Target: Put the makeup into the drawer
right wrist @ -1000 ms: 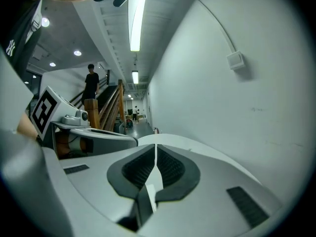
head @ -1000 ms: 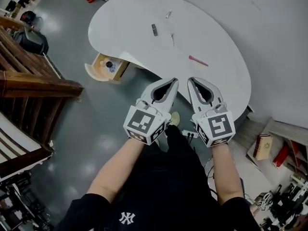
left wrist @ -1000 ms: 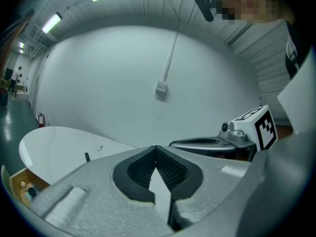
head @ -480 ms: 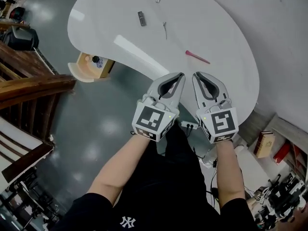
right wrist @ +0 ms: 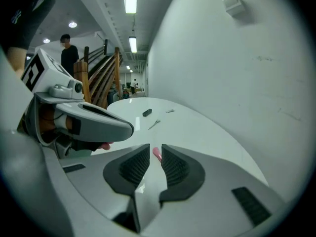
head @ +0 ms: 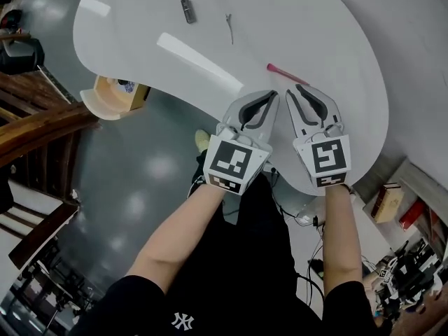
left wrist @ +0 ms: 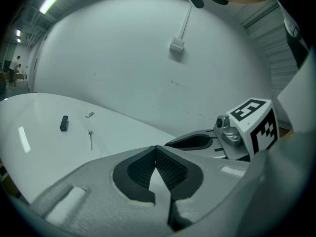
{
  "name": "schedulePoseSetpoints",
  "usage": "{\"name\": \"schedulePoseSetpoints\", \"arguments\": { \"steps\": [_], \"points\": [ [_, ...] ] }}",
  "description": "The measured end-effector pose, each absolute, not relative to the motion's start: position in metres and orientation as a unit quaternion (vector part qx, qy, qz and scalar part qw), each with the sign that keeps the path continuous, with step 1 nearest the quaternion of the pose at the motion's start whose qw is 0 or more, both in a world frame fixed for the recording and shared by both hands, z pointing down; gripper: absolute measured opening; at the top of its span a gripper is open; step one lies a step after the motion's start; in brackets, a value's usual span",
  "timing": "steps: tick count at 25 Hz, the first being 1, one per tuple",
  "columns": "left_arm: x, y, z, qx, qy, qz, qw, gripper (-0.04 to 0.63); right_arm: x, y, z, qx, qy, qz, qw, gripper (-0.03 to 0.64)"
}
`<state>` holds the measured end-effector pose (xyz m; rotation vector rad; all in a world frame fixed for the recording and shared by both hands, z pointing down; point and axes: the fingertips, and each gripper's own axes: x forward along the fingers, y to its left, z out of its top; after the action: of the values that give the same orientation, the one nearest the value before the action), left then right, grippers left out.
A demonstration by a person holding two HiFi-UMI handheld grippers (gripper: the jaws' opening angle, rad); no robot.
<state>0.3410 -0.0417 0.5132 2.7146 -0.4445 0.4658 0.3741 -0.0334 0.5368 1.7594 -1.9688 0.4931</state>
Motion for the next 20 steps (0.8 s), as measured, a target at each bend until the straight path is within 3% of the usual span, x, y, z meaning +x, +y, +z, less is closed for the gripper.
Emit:
{"name": "schedulePoseSetpoints", "arguments": {
  "steps": [11,20],
  "points": [
    [0.357,-0.050,0.545,0.948,-0.176,0.182,0.193,0.009,0.396,-0.053,0.592,0.563,-0.736,0.158,0.341,0.092],
    [0.355,-0.051,0.556,0.942,-0.185,0.190,0.206,0.009,0.397,-0.053,0.612,0.523,-0.746,0.178,0.371,0.098]
  ]
}}
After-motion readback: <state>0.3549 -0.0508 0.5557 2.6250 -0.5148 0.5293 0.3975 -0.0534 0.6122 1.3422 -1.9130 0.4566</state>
